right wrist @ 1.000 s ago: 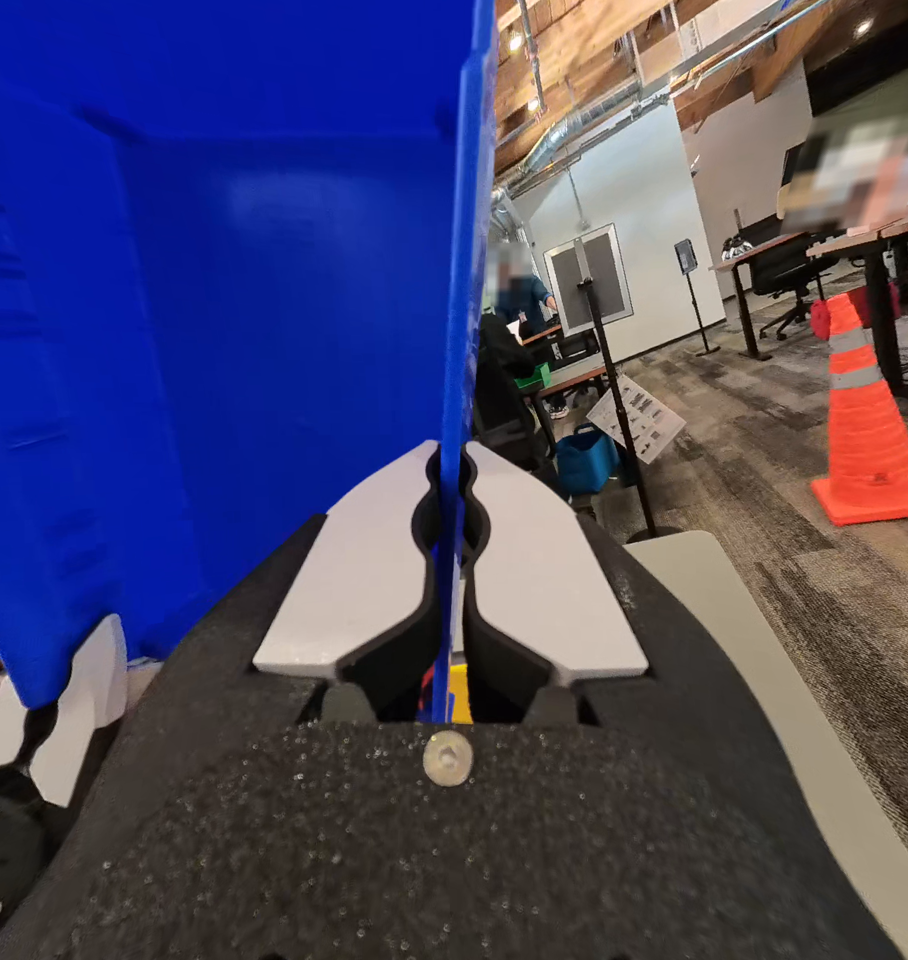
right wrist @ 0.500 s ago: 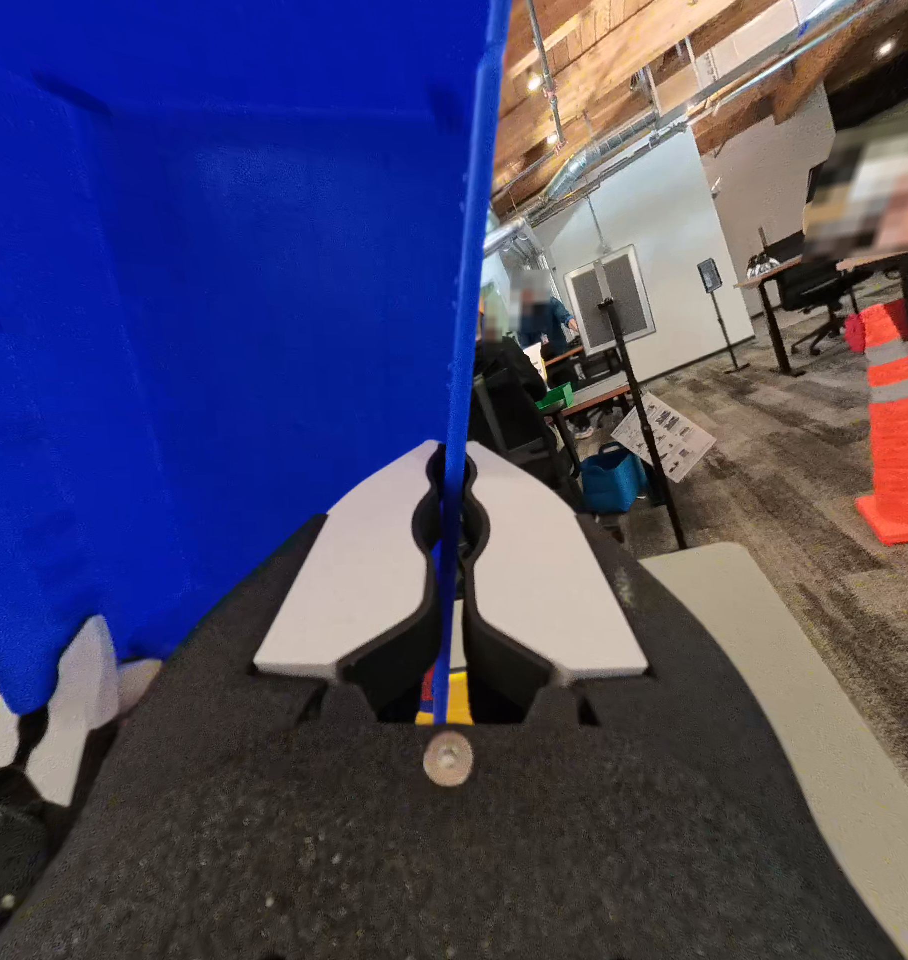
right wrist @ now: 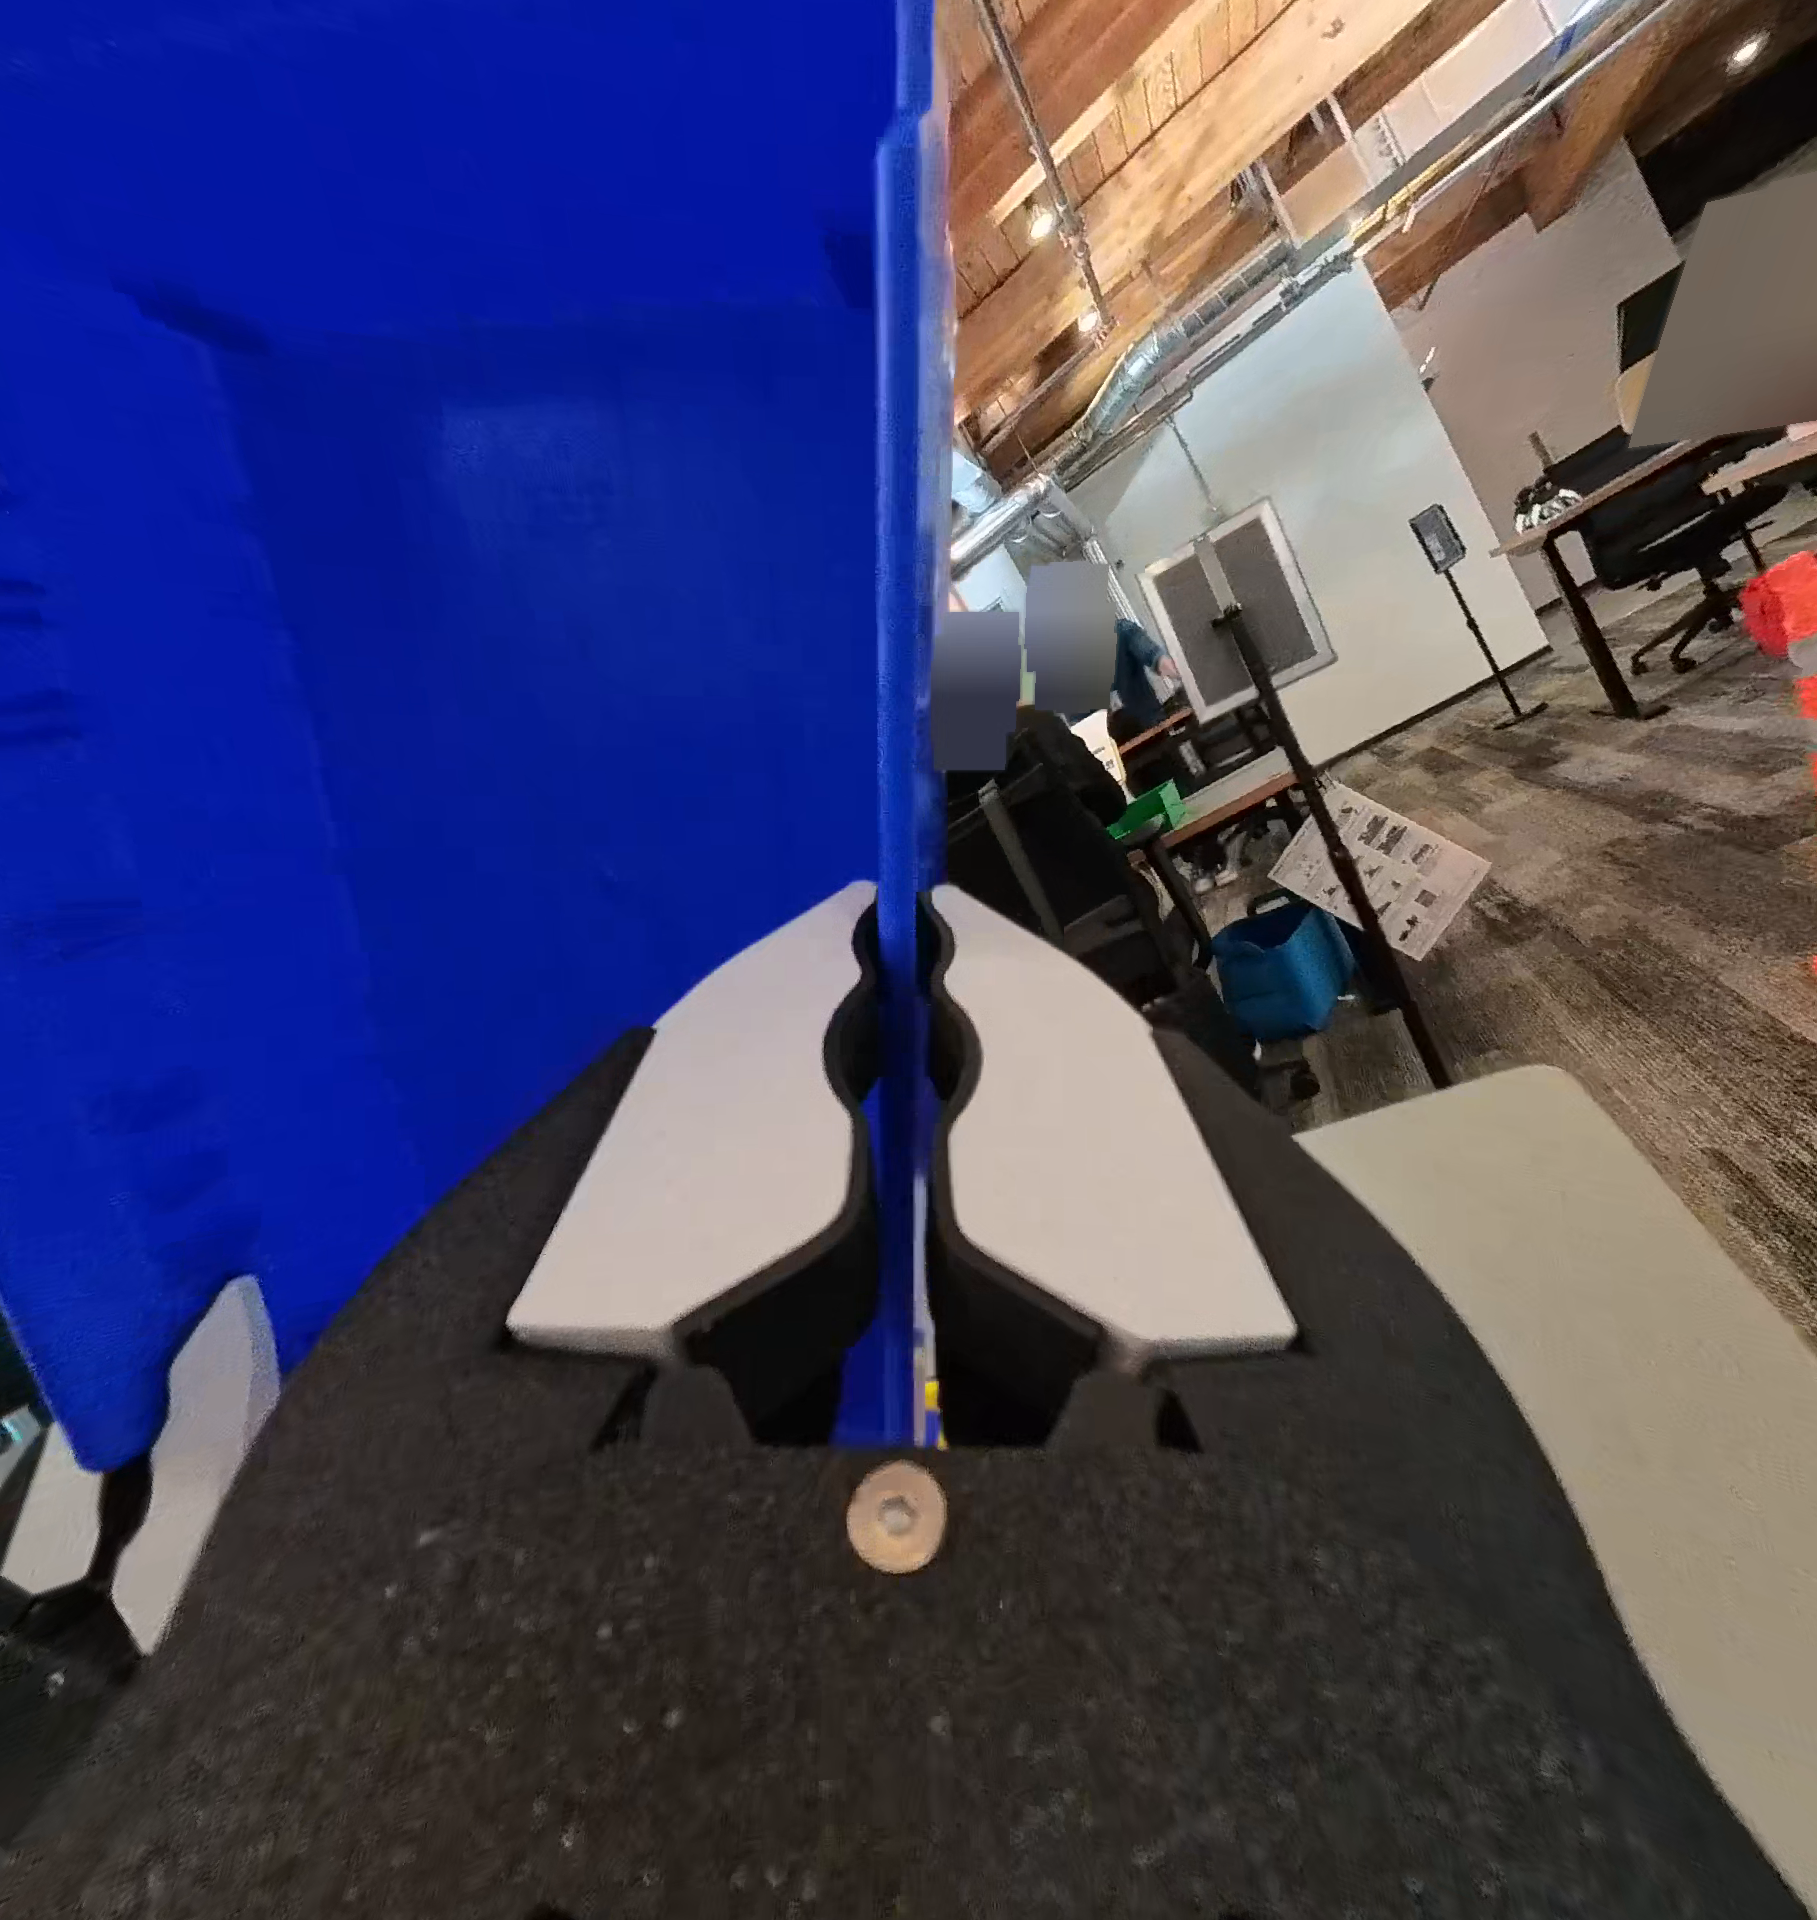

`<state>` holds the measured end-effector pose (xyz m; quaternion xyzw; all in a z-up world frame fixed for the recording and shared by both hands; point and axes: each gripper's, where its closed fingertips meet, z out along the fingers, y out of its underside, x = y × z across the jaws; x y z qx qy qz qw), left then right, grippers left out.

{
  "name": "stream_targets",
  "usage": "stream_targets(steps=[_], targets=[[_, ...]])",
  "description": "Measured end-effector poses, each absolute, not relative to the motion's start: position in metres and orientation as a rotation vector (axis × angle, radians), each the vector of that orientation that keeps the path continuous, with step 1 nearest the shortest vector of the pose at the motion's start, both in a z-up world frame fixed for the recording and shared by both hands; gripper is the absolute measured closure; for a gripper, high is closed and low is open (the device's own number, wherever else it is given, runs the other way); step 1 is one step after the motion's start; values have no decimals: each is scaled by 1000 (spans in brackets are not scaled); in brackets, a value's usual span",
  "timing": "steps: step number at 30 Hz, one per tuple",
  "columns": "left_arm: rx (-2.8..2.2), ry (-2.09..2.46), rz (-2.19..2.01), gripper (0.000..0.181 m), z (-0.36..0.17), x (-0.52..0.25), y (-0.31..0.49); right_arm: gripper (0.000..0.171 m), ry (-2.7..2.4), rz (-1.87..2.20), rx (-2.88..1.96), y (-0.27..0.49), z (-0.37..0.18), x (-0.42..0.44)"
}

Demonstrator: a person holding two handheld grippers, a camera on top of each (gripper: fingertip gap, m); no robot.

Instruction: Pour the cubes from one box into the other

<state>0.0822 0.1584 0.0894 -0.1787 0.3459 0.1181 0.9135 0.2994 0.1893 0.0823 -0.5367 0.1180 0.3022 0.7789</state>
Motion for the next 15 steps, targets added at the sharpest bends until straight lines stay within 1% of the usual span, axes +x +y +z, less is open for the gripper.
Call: stream_targets(steps=[5, 9, 12, 15], targets=[[-608, 553, 119, 178, 118, 10, 153, 166, 199, 643, -1396, 186, 128, 226], [-757, 415, 147, 178, 130, -89, 128, 167, 115, 622, -1527, 191, 161, 120], [-893, 325, 212, 178, 123, -183, 109, 167, 41, 680, -1684, 201, 159, 15], [-1075, 236, 260, 178, 103, -286, 95, 168, -82, 647, -1924, 205, 132, -96]])
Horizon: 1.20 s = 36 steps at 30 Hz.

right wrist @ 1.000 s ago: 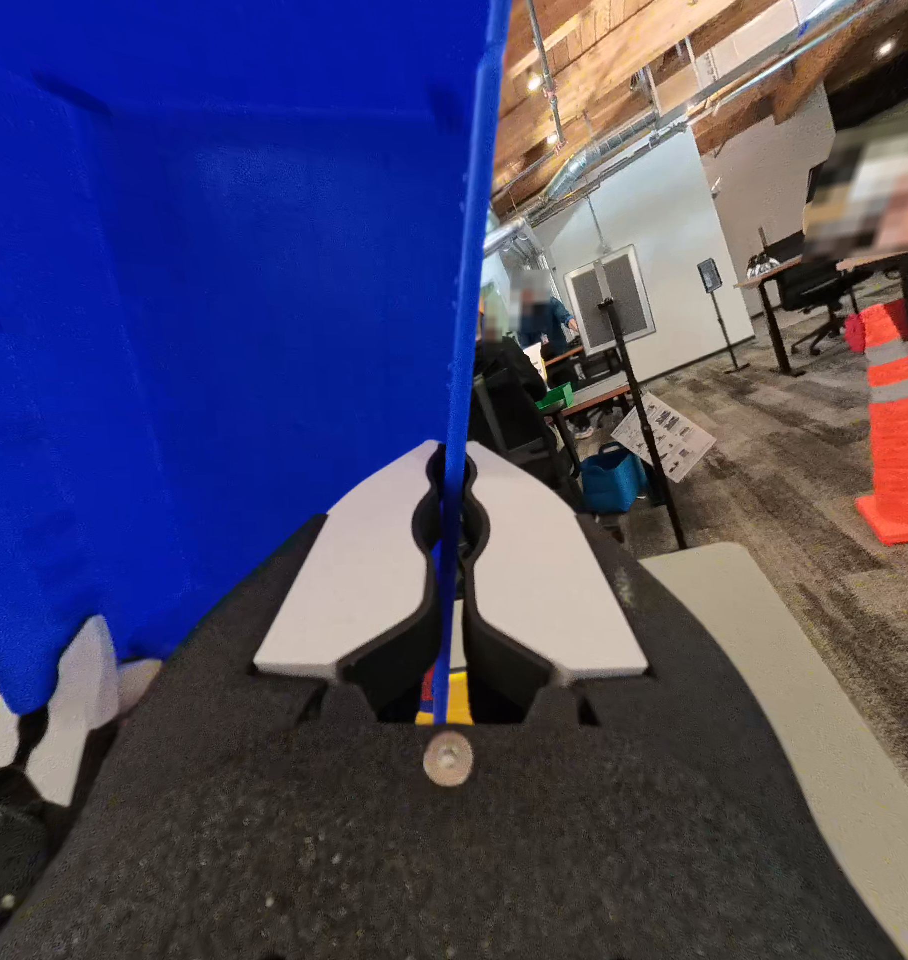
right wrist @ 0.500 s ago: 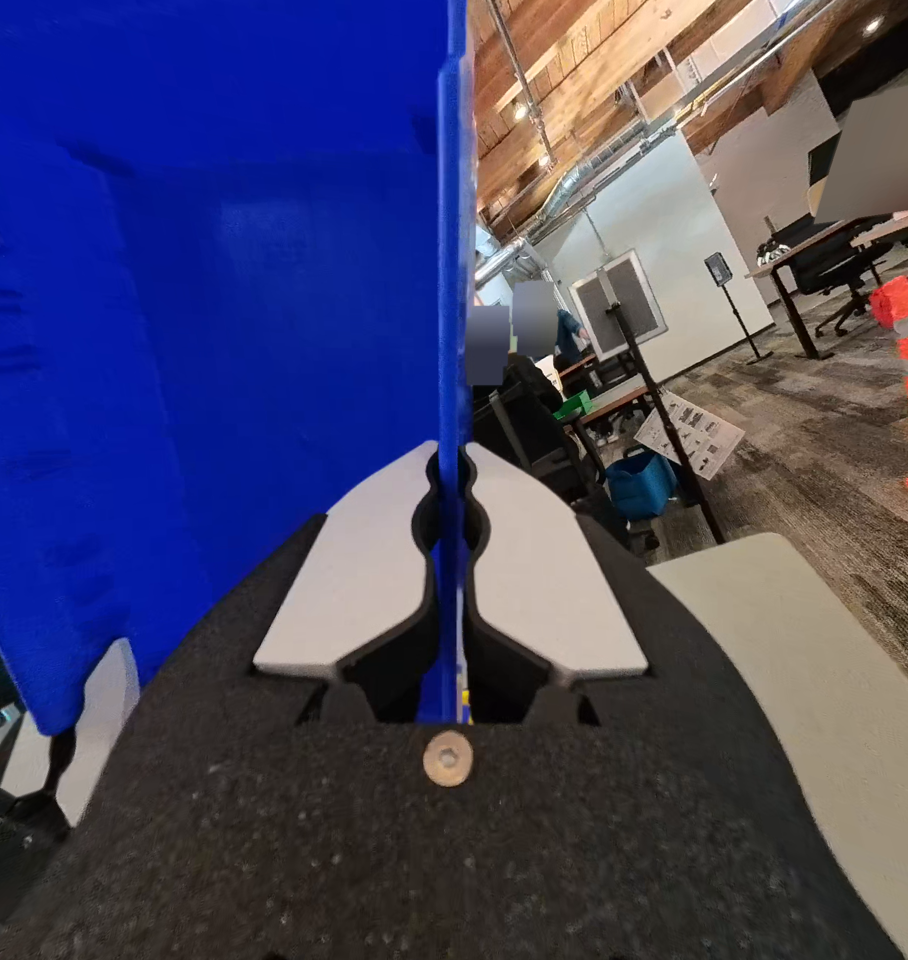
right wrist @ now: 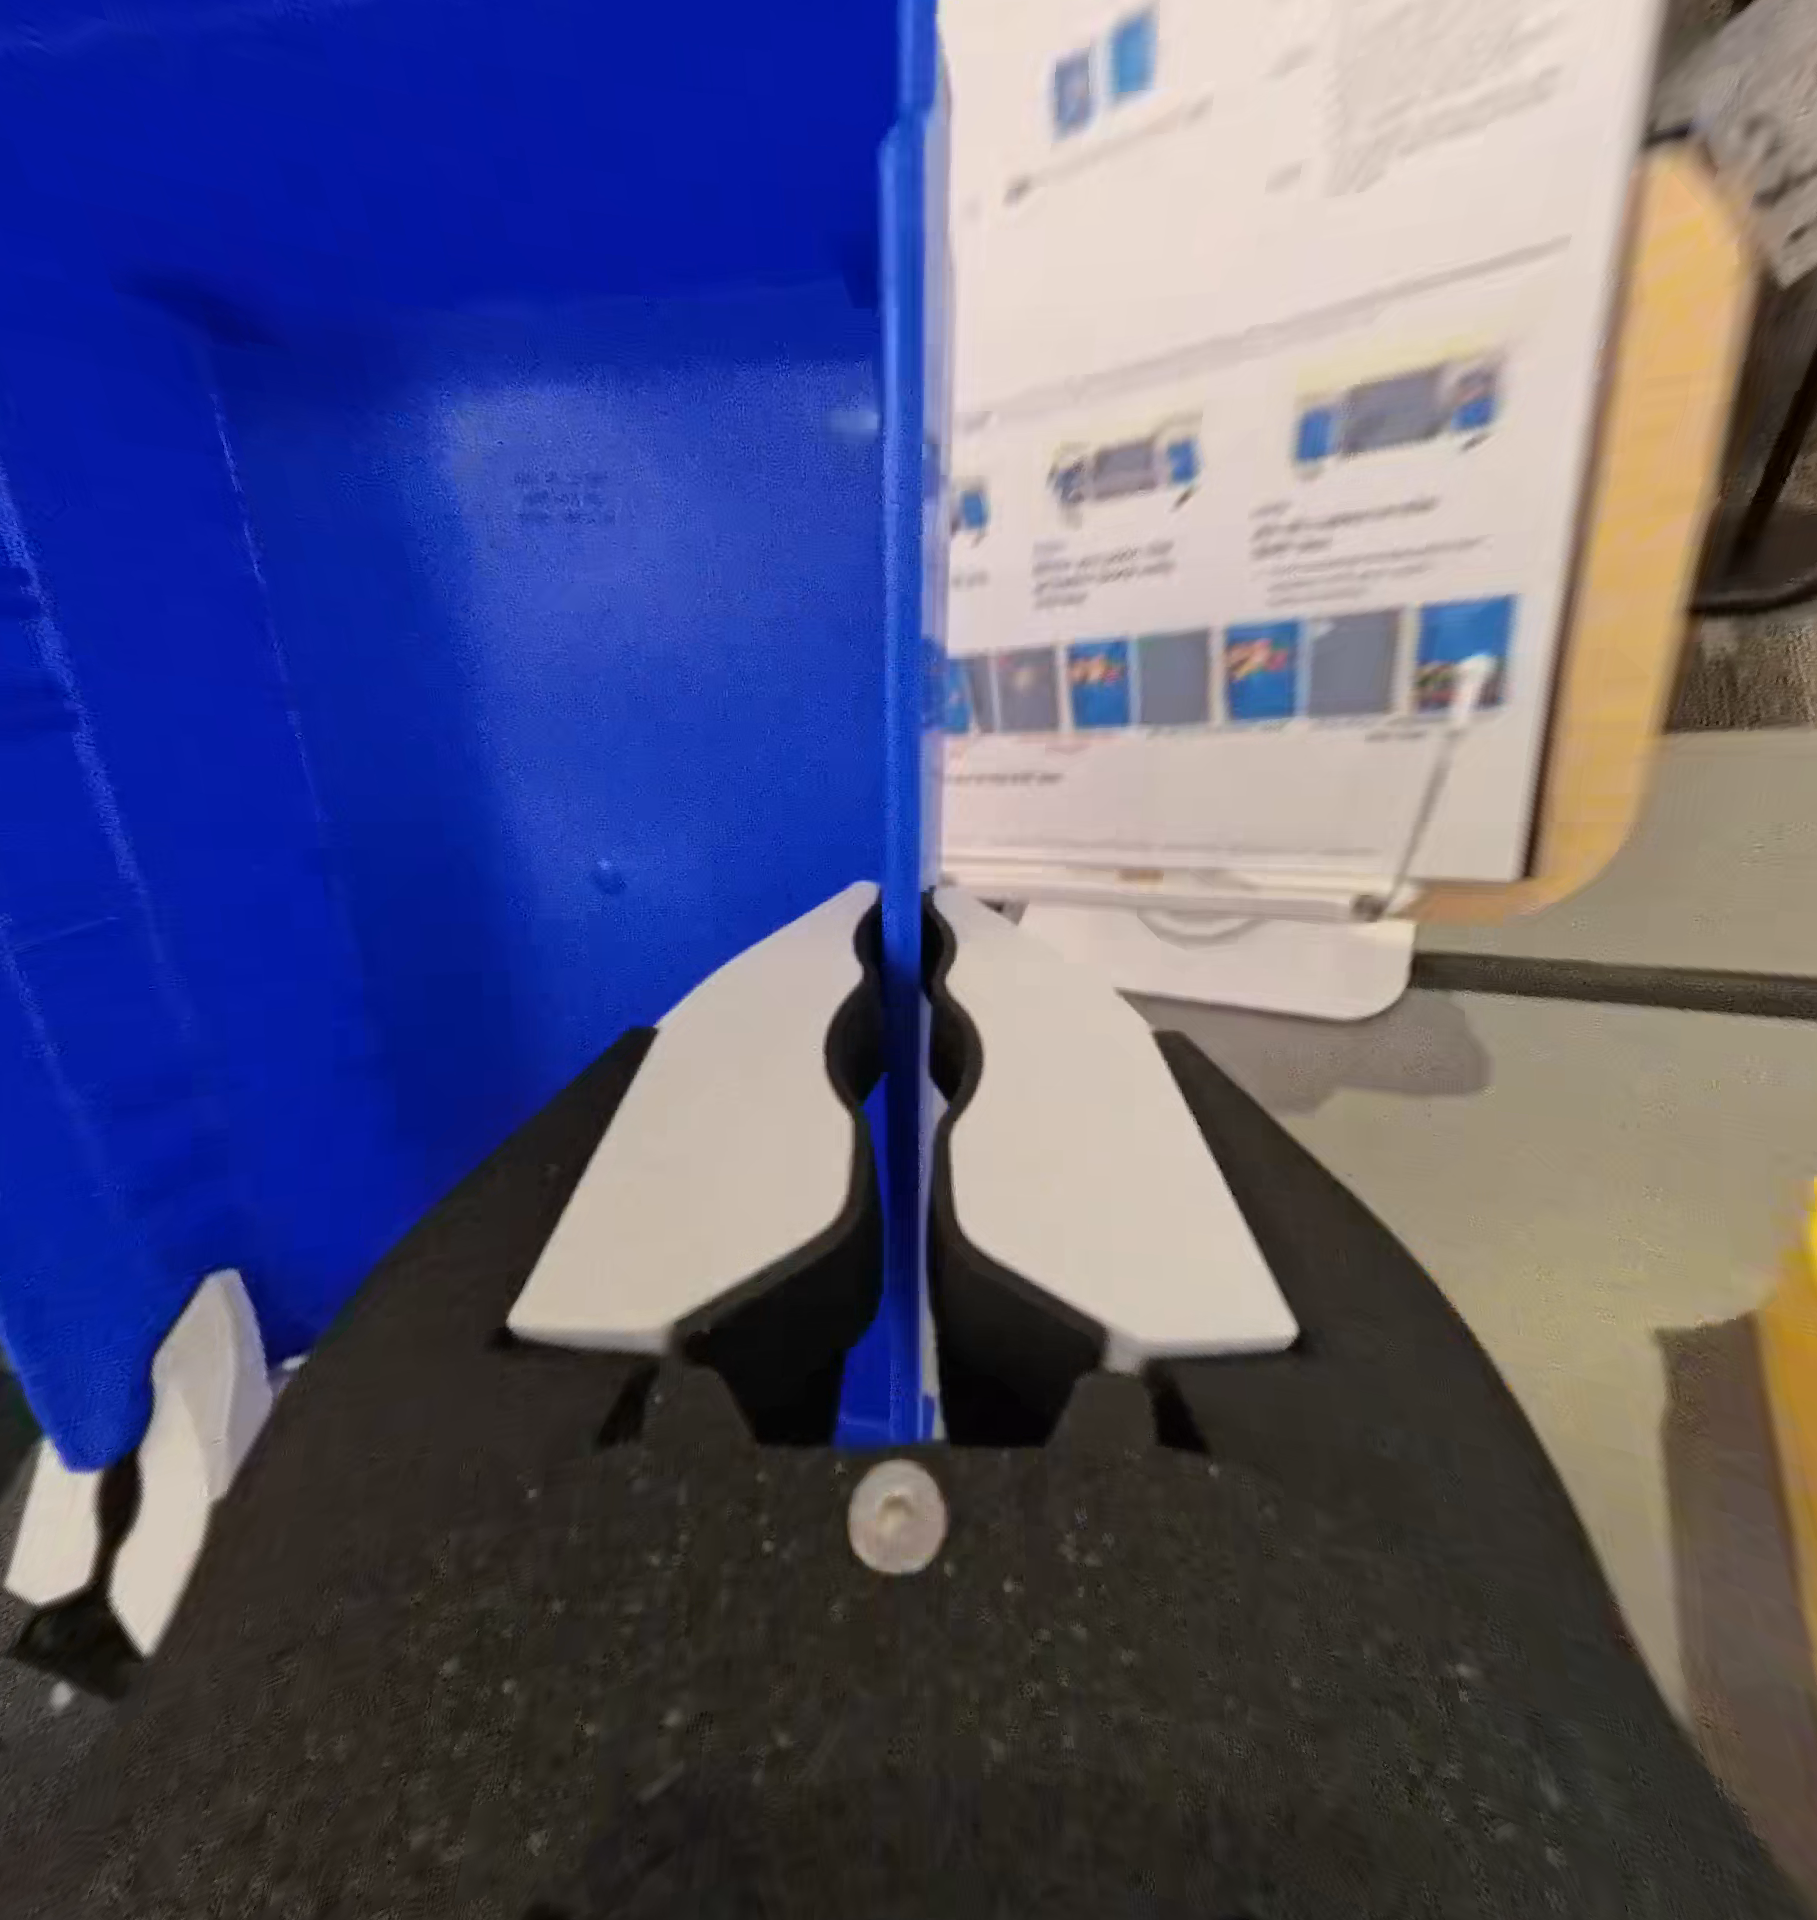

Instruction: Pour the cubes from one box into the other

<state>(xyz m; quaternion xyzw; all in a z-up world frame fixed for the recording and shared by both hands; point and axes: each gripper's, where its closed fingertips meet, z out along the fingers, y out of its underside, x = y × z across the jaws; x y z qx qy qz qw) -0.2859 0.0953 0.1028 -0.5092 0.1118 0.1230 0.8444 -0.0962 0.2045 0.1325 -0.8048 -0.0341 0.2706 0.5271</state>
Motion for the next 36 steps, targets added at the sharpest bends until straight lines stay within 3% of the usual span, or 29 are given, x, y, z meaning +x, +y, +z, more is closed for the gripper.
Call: stream_targets(steps=[4, 9, 16, 19, 26, 28, 29, 31, 36], targets=[[-1318, 177, 253, 178, 71, -400, 86, 167, -146, 570, -2141, 206, 91, -215], [-1711, 82, 106, 178, -7, -492, 67, 167, -225, 408, -2495, 200, 3, -312], [-1996, 15, -115, 179, -108, -536, 61, 167, -240, 202, -2772, 180, -100, -344], [-2006, 25, -121, 179, -125, -538, 57, 167, -240, 190, -2870, 176, -129, -344], [-2017, 31, -88, 178, -125, -541, 62, 164, -236, 363, -2816, 181, -128, -349], [-2011, 24, -81, 178, -124, -544, 61, 150, -239, 462, -2747, 183, -121, -348], [-1994, -2, -49, 173, -119, -548, 58, 139, -237, 486, -2668, 187, -110, -344], [-1880, -65, 52, 148, -89, -561, 45, 134, -312, 542, -2473, 190, -77, -336], [-1661, -60, 10, 125, -14, -536, 1, 123, -522, 748, -2046, 94, -2, -275]])
